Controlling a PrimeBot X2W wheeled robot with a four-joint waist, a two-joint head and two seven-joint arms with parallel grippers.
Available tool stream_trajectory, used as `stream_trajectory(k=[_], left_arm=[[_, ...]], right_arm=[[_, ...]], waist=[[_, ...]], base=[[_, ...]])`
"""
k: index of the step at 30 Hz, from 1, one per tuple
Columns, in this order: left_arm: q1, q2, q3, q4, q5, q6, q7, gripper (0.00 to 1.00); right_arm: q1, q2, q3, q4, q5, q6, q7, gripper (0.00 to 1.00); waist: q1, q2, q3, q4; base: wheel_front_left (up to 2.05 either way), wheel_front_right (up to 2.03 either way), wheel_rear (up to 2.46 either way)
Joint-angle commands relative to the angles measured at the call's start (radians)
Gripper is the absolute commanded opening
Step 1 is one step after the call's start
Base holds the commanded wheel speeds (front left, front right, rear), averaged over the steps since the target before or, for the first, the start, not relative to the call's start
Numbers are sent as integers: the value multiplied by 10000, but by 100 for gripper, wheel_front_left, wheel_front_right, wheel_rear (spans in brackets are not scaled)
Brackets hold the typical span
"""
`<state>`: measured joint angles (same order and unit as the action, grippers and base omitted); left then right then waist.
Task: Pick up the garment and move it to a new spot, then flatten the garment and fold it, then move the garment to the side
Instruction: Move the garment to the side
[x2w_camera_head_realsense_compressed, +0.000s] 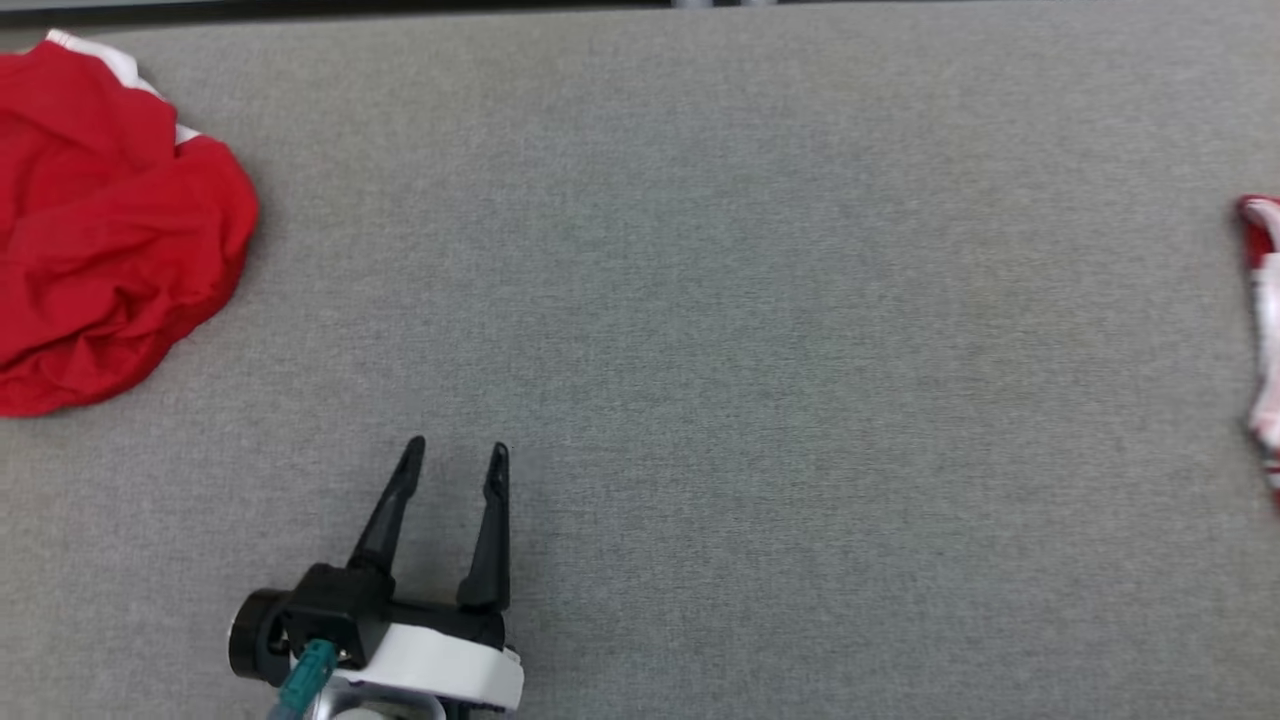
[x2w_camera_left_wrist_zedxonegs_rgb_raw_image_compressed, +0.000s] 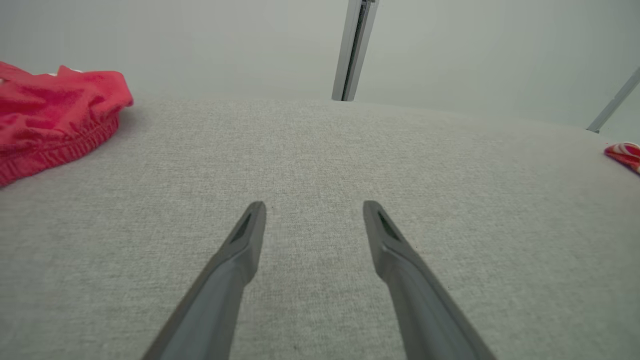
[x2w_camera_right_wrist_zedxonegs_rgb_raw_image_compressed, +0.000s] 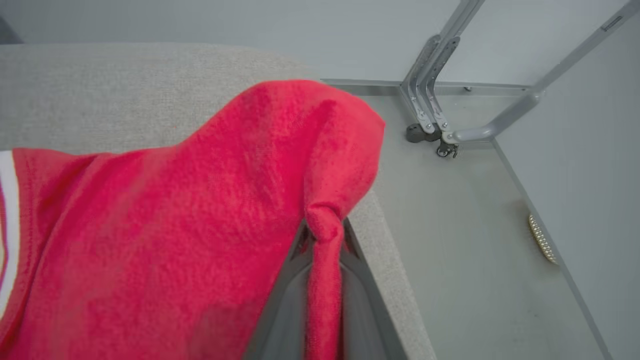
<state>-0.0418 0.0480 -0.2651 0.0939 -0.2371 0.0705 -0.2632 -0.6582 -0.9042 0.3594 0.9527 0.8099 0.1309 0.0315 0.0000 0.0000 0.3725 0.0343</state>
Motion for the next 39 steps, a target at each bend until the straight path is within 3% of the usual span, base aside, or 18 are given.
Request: stream_trajectory(k=[1,2,3,6,11,15,17,20,21,26,30,35,39], left_arm=[[-203,44,86,-117,57,24,-19,100],[-219,40,115,-160,70,43,-19,100],[-214,43,143,-215,54,70,-19,100],[-49,40,193,-259,-17,121,-19,100],[222,46,259,-124,-258,13,-20,100],[684,48,560,-6,-368,-156,-19,100],[952,41,810,30,-393,-187,-20,100],[1377,45,1199,24,-477,-246,-19,100],[1377,45,1199,24,-477,-246,-19,100],[1683,40,1701,66,-576,-329,-20,100],[1817,41,1949,216,-558,-428,-19,100],[2011,35,2336,397,-452,-485,-19,100],[2119,41,2437,507,-438,-563,-19,100]], right_arm=[[-338,-185,-118,246,-167,-2,-137,28],[-451,-176,-122,592,-371,-2,-134,85],[-555,-155,-52,895,-638,-2,-83,100],[-1064,-79,-4,1335,-1197,-4,-485,100],[-1153,504,-359,1687,-1810,-2,-2415,100],[-563,1237,-767,713,-2131,-2,-2960,100],[-63,1468,-1364,-543,-2630,-4,-2975,100],[1576,2559,-2420,-2473,-3604,-2,-2967,100],[1576,2559,-2420,-2473,-3604,-2,-2967,100],[4672,4804,-3808,-5889,-5317,-11,-2958,100],[6420,6434,-4315,-7607,-6415,-2,-2957,100],[7689,7834,-4770,-8306,-6839,-2,-2957,100],[8212,8279,-4958,-8217,-7048,-2,-2959,100]], waist=[[0,0,225,206],[0,0,265,240],[0,0,264,261],[0,0,67,220],[0,0,-800,164],[0,0,-1701,-160],[0,0,-2148,-377],[0,0,-2752,-656],[0,0,-2752,-656],[0,0,-3395,-689],[0,0,-3681,-597],[0,0,-3904,-498],[0,0,-4059,-437]], base=[[0,0,0],[0,0,0],[0,0,0],[0,0,0],[0,0,0],[0,0,0],[0,0,0],[0,0,0],[0,0,0],[0,0,0],[0,0,0],[0,0,0],[0,0,0]])
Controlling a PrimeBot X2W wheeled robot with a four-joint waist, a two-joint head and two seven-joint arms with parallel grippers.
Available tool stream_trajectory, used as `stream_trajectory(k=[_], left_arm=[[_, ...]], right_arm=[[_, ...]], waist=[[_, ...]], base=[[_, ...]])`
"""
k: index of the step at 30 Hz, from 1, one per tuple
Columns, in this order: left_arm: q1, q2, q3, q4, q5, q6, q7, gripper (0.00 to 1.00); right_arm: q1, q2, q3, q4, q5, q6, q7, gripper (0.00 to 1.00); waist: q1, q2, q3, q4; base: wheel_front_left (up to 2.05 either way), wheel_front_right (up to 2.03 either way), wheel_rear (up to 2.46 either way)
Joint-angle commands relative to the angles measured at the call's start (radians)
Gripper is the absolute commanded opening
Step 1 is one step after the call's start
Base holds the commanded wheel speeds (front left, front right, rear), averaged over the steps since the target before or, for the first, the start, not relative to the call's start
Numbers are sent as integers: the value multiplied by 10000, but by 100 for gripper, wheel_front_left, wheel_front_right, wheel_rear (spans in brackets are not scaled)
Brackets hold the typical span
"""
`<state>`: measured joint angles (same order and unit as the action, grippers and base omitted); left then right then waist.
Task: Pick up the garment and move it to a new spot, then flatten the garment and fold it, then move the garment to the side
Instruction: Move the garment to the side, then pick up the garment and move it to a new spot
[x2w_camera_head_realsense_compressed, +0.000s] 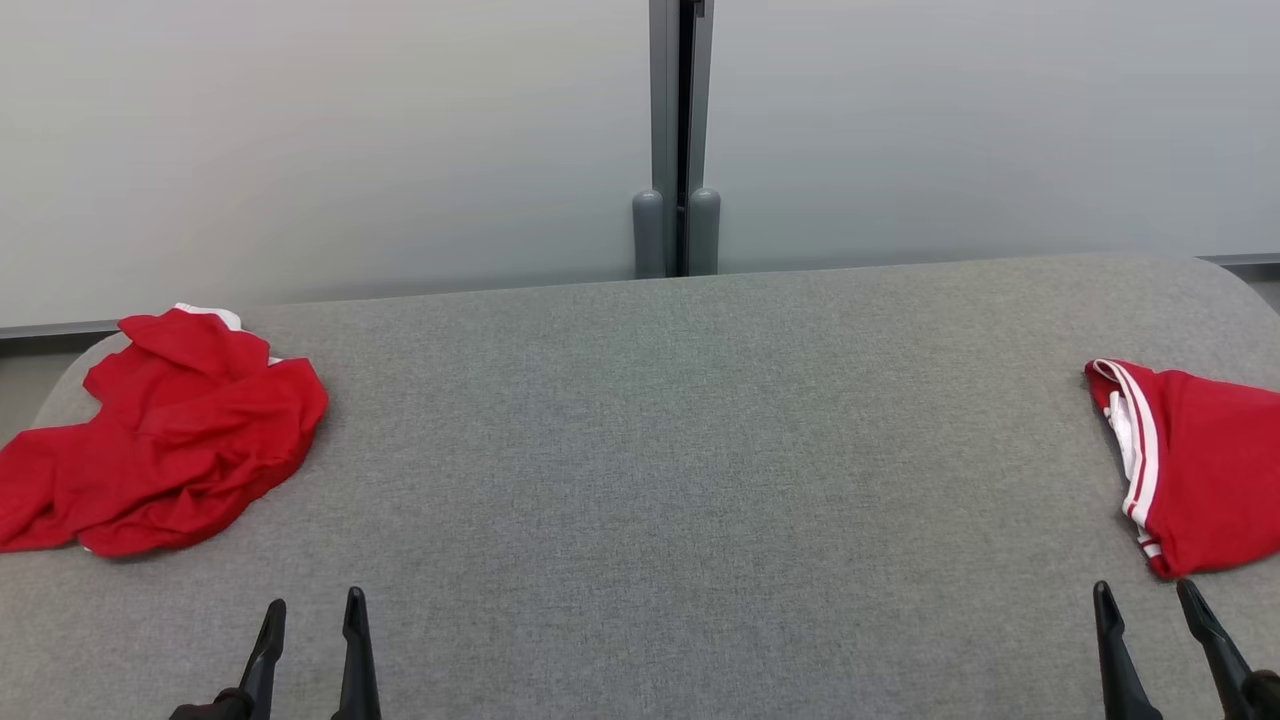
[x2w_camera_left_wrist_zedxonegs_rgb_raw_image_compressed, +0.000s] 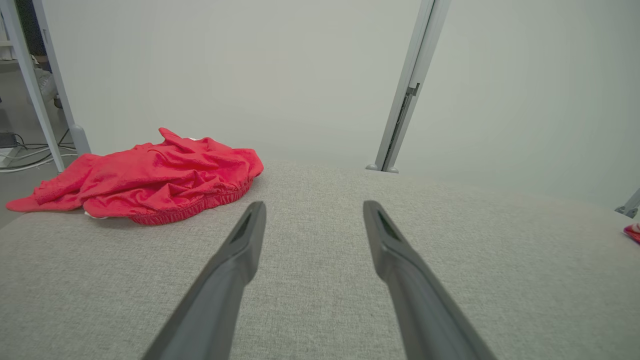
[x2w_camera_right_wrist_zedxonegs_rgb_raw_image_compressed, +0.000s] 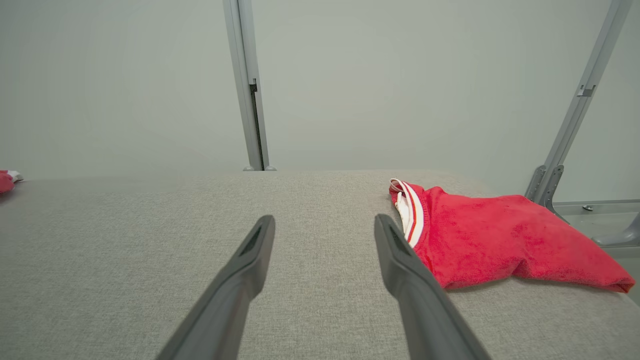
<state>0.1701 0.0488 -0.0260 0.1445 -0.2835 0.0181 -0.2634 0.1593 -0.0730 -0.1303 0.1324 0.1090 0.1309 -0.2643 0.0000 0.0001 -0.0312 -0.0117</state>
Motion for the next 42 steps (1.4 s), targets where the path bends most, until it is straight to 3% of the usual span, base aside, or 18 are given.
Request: stream_trajectory(k=[1,10,16,19,27,32,36,42], left_arm=[[18,32,48,27,23,-58,-17,100],[-76,37,-36,-28,-16,-50,-18,100],[-55,37,-192,-140,199,53,-17,100],[86,34,-316,-295,240,133,-17,100],[5,31,-289,-626,33,295,-17,100],[-1232,23,-770,-238,-374,233,-14,100],[-3403,12,-1447,879,-735,561,18,100],[-7249,42,-1518,3344,-1348,973,1461,100]], right_arm=[[97,24,-104,11,-12,-2,1,100],[269,185,97,22,-185,-2,1,100],[329,203,472,-114,-28,-2,1,100],[36,197,971,-201,172,-2,1,100],[-331,-43,1488,-99,259,-2,0,100],[-734,-544,1503,-380,347,-2,0,100],[-1260,-1347,1781,-658,457,-2,0,100],[-1893,-2360,1768,-1153,766,-2,0,100]], waist=[[0,-1,-51,43],[0,-1,-173,473],[0,-1,-169,1840],[0,-1,-54,2842],[0,-1,320,3635],[0,-1,1683,3728],[0,-1,3319,3608],[0,-1,5367,3178]], base=[[0,0,0],[0,0,0],[0,0,0],[0,0,0],[0,0,0],[0,0,0],[0,0,0],[0,0,0]])
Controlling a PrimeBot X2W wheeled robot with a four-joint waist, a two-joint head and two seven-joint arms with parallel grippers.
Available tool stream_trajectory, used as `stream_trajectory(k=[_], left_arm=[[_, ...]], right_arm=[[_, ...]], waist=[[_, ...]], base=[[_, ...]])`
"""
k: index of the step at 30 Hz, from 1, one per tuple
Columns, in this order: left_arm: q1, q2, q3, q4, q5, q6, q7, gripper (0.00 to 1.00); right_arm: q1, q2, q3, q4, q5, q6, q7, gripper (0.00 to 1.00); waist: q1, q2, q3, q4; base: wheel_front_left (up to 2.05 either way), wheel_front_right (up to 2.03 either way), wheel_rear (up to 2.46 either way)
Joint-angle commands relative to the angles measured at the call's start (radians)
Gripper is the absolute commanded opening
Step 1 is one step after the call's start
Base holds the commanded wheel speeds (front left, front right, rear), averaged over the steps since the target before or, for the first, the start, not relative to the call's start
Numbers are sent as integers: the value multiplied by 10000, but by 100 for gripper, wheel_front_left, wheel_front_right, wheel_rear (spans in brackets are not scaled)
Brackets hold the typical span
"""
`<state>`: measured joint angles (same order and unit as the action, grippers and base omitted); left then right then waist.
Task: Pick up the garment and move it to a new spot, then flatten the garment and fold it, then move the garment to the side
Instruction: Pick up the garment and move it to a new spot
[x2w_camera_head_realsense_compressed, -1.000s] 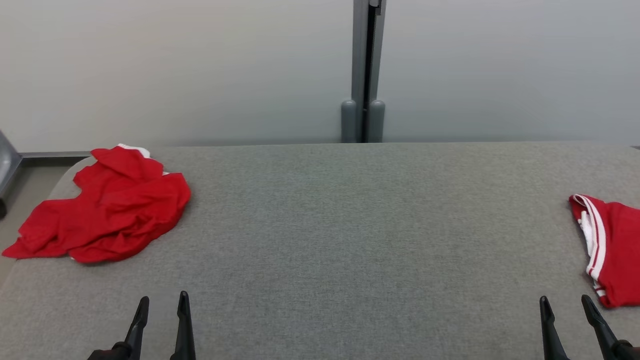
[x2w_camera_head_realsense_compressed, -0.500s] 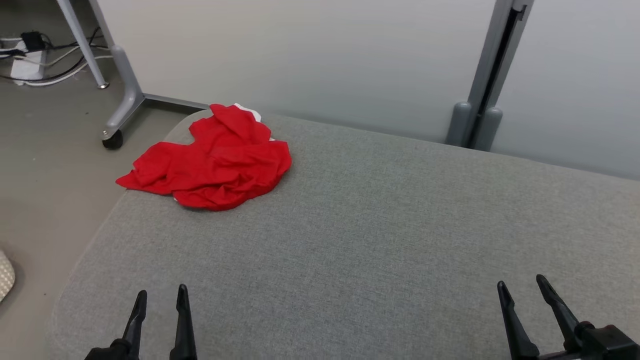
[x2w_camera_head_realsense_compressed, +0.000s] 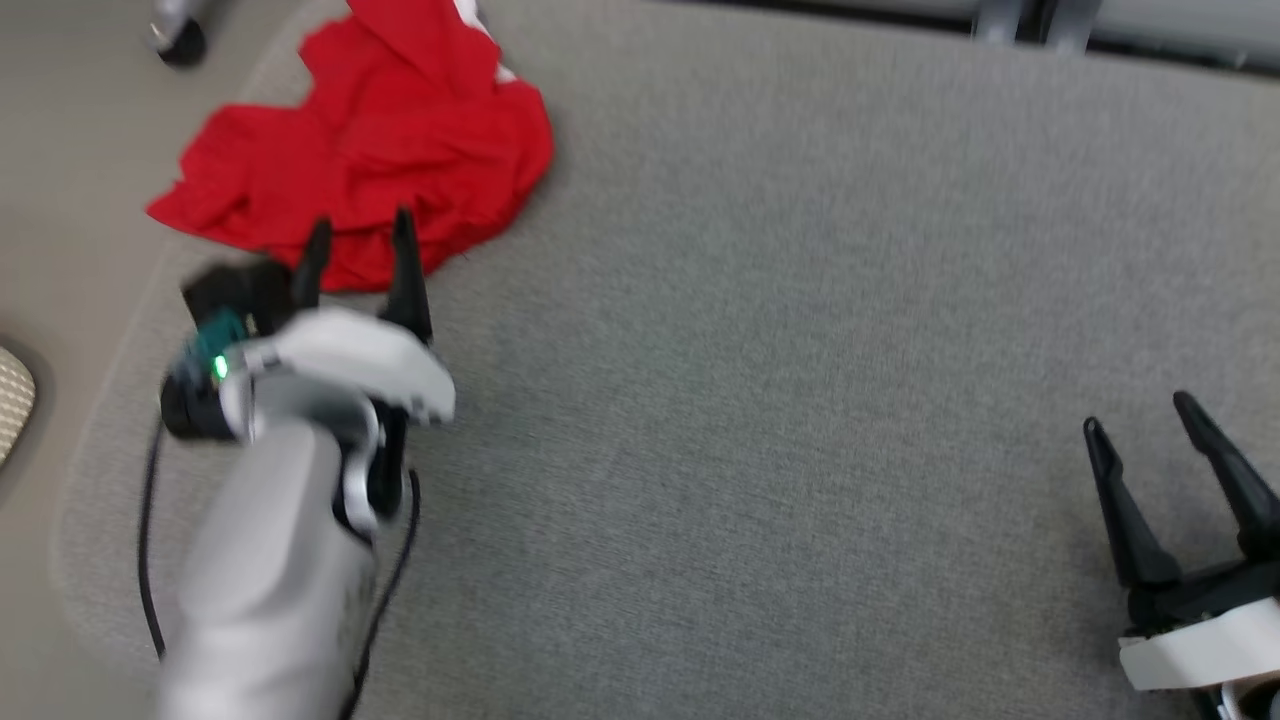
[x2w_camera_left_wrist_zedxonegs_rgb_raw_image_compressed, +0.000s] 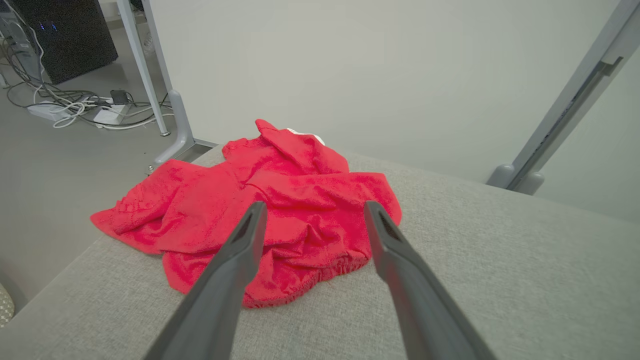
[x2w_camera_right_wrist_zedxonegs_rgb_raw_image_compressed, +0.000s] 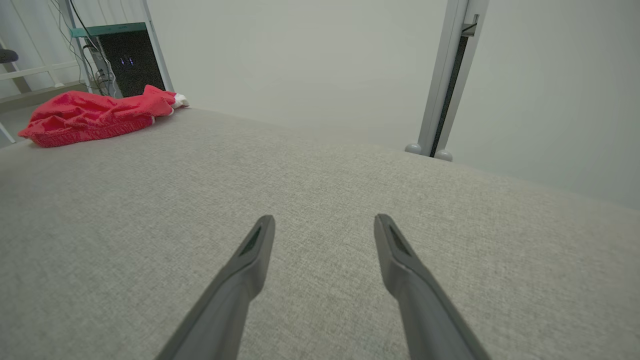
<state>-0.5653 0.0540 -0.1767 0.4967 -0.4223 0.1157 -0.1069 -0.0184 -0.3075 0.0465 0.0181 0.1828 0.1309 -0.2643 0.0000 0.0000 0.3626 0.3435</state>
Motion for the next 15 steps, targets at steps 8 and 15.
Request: stream_trajectory(k=[8,15], left_arm=[[-3206,396,361,3515,-200,325,1265,62],[-3422,305,166,5165,-365,-503,1041,0]], right_arm=[[-138,-704,13,-100,267,-30,68,100],[42,-360,37,164,372,-40,108,100]], waist=[[0,0,2626,-1083],[0,0,2027,-1262]], base=[[0,0,0],[0,0,0]])
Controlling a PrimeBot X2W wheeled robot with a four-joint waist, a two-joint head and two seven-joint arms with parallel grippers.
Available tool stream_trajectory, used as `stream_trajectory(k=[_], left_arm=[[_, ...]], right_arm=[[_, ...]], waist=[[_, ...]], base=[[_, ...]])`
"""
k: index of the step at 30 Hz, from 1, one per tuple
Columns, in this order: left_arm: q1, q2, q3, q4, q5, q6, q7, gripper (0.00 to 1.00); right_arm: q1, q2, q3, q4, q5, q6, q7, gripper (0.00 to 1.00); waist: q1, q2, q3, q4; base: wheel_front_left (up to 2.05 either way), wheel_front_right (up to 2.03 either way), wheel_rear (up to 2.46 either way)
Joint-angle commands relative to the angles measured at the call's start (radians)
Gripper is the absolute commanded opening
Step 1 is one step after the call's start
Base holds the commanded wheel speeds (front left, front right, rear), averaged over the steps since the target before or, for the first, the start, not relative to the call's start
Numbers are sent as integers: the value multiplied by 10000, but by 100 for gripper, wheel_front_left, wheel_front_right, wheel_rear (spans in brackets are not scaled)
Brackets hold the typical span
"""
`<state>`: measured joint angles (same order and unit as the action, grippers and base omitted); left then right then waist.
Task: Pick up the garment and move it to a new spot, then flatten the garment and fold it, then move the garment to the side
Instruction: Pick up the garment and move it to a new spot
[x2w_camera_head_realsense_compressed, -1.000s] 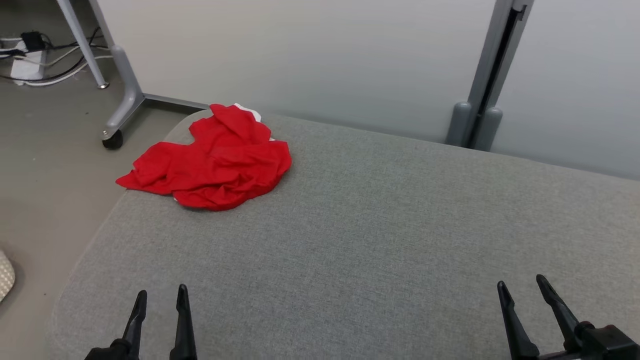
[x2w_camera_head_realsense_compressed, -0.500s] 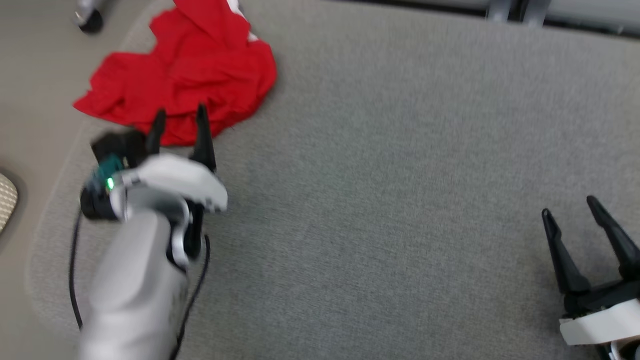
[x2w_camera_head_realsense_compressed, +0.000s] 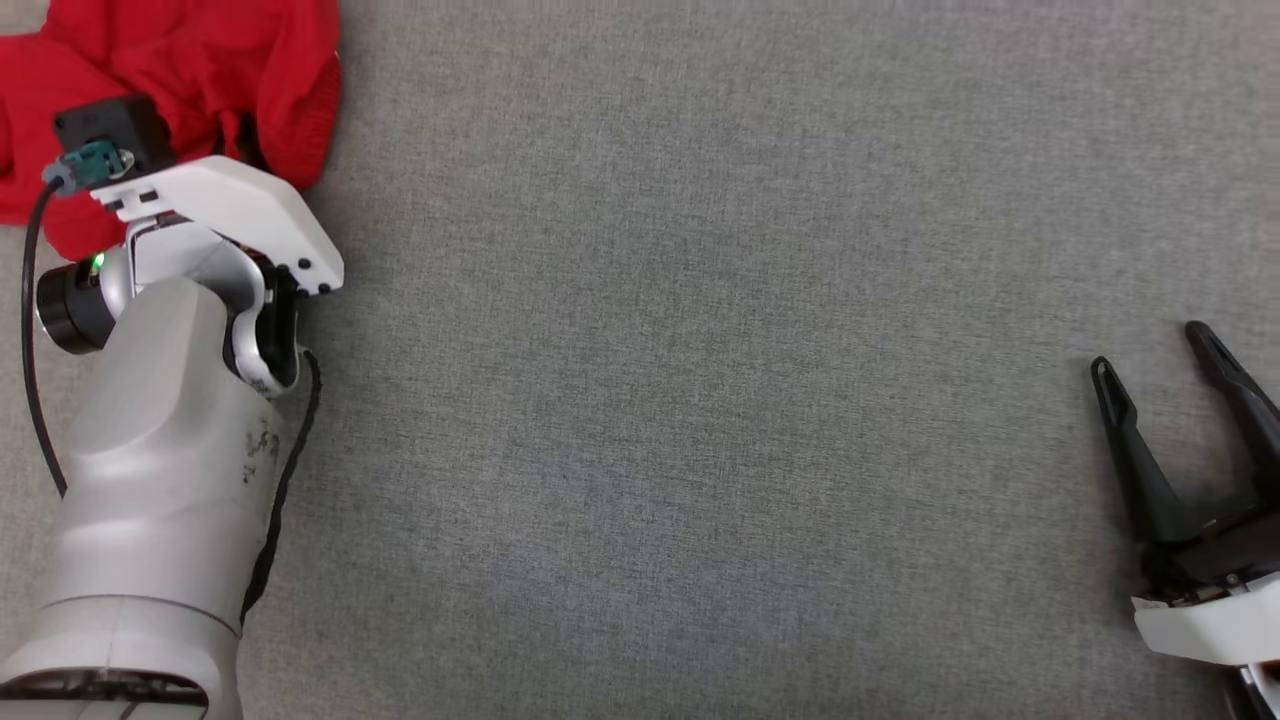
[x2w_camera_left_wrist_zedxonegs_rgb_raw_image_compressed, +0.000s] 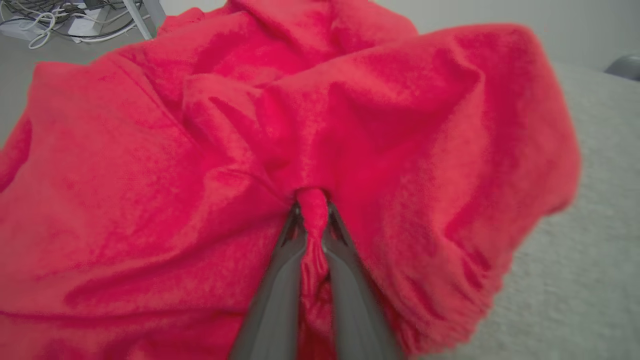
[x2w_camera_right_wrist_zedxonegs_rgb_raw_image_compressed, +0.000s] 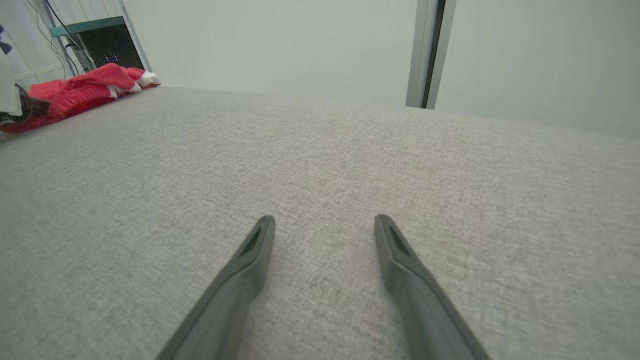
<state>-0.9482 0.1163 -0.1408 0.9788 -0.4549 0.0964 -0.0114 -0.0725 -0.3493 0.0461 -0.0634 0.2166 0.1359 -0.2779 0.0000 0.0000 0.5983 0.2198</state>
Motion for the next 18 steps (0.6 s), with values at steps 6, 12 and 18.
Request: stream_trajectory(k=[6,12,18], left_arm=[[793,-353,-390,-145,-148,-1206,-1098,0],[2143,-613,-1584,-2162,-219,-1853,-797,0],[3745,-675,-3381,-5736,-1859,-1959,459,0]], right_arm=[[498,745,422,1168,70,-52,172,100],[554,1450,737,1618,99,-49,137,100],[659,1926,806,1872,75,-52,138,100]], waist=[[0,0,-1753,-102],[0,0,-3335,-656],[0,0,-3926,-1520]], base=[[0,0,0],[0,0,0],[0,0,0]])
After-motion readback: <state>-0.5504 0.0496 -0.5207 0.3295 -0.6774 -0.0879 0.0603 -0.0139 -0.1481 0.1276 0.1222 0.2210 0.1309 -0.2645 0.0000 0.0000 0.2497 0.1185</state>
